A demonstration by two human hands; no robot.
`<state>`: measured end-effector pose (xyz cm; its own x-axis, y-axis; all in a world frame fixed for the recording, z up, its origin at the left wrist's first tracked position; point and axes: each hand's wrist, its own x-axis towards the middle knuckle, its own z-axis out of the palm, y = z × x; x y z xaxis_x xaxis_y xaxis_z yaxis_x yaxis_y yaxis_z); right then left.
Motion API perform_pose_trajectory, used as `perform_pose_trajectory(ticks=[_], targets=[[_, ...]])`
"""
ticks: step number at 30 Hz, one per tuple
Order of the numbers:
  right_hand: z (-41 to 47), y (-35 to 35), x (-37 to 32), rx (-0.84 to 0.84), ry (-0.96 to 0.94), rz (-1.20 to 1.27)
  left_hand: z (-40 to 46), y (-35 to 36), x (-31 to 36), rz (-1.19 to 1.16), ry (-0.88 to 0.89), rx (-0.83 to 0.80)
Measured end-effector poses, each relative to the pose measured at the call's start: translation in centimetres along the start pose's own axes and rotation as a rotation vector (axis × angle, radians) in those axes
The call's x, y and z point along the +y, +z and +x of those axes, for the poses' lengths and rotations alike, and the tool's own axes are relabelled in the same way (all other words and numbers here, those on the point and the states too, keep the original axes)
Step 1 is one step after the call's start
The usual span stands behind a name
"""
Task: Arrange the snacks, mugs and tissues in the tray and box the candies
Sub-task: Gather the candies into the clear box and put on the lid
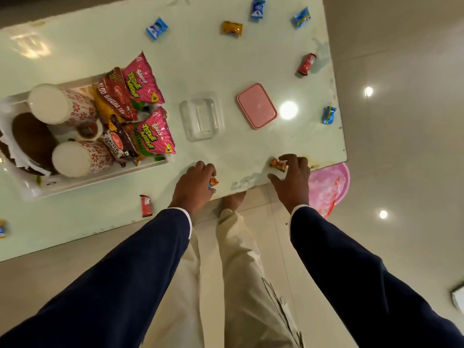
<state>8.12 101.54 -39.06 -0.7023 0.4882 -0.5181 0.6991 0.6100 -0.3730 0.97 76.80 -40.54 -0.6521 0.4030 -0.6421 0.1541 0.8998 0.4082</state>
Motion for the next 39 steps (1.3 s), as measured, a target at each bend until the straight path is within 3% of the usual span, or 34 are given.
perform_pose_trajectory(ticks=[5, 7, 11, 13, 16, 19, 24, 27, 31, 35, 39], targets=[[1.4, 1.0, -0.7, -0.03, -0.064, -0.089, 0.2, 0.2, 0.3, 0.042, 0.032, 0.023], [2.0, 1.3, -1.3, -0.033, -0.069, -0.068, 0.2, -0.6, 0.5, -0.163, -0.019, 0.085], [3.0, 0.9, -2.6, -0.119, -0.023, -0.094, 0.9, -4.7, 1.6, -0.612, -0.064, 0.391], [3.2, 0.3, -4.2, -0.164, -0.005, 0.088, 1.9, -7.1, 1.6, -0.721, -0.07, 0.479], [3.4, -0.6, -8.1, -0.239, -0.06, 0.368, 4.0, -9.6, 1.2, -0.733, -0.125, 0.544], [4.0, -0.8, -12.3, -0.236, -0.149, 0.477, 5.5, -10.3, 0.6, -0.735, -0.197, 0.475], [5.5, 0.0, -17.3, -0.156, -0.19, 0.361, 4.8, -9.6, -0.1, -0.626, -0.138, 0.466], [5.3, 0.0, -18.4, -0.151, -0.196, 0.222, 2.8, -9.4, -1.1, -0.663, -0.108, 0.486], [3.6, -0.1, -19.1, -0.093, -0.282, 0.21, -1.3, -9.3, -3.3, -0.726, -0.091, 0.51], [-0.5, 1.4, -21.5, -0.249, -0.42, 0.187, -6.3, -9.3, -7.0, -0.666, -0.104, 0.689], [-5.9, 5.7, -26.4, -0.473, -0.623, 0.084, -10.9, -8.6, -11.9, -0.704, -0.276, 0.874]])
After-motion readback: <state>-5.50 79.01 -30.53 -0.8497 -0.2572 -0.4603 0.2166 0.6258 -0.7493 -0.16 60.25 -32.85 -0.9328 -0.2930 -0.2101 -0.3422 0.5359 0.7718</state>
